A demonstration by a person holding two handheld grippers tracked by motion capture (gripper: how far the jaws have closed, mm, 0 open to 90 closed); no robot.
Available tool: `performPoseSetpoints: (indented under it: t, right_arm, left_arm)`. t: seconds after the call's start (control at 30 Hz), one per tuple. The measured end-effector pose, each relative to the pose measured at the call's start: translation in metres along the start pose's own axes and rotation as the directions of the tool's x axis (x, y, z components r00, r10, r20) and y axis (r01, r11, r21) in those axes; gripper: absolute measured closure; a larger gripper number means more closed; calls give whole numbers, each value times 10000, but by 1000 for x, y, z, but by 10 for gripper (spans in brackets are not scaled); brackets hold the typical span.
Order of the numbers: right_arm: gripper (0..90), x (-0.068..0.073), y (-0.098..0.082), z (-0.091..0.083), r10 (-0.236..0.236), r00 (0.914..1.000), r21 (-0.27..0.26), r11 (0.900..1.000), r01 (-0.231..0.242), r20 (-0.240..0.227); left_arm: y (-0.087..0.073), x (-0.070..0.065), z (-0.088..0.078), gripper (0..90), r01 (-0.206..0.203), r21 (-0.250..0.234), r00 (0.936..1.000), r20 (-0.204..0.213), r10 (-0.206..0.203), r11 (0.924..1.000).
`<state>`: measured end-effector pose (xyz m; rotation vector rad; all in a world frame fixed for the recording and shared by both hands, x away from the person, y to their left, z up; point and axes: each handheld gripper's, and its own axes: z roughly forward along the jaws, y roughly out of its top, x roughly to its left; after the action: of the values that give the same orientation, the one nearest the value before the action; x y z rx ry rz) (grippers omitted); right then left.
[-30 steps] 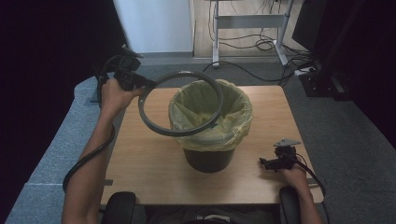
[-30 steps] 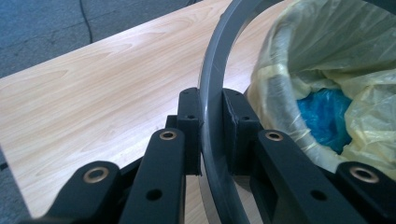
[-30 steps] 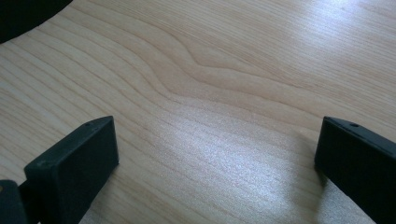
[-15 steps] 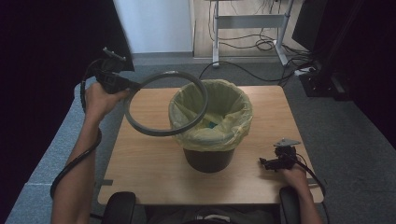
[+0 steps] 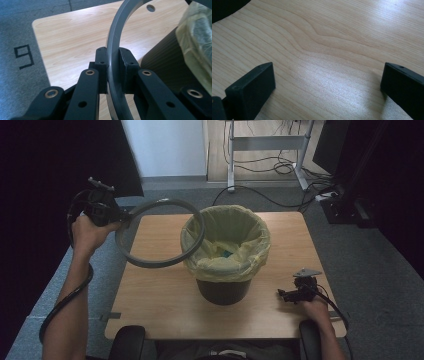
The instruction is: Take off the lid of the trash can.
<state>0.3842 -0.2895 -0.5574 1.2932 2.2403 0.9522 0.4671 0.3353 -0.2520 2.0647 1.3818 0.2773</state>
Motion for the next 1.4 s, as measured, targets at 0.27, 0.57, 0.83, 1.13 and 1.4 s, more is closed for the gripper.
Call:
performPoseSetpoints:
  t: [0.27, 0.57, 0.83, 1.13, 1.4]
  right_arm:
    - [0, 0, 0, 0, -2, 10000, 0, 10000, 2, -1]
    - [0, 0, 0, 0, -3, 10000, -1, 10000, 3, 1]
    - [0, 0, 0, 0, -1, 10000, -2, 10000, 1, 1]
    - [0, 0, 0, 0, 6, 10000, -3, 10000, -6, 9]
    - [0, 0, 0, 0, 12, 10000, -1, 10000, -12, 9]
  left_arm:
    - [-13, 18, -8, 785, 381, -22, 9989, -267, -381, 9993]
    - [-31, 41, -21, 785, 841, -209, 9949, -536, -851, 9962]
    - [-44, 53, -23, 785, 1164, -308, 9910, -630, -1182, 9927]
    - [-58, 63, -10, 786, 1378, -222, 9883, -629, -1390, 9902]
    - [-73, 67, 8, 787, 1527, -269, 9862, -609, -1541, 9879]
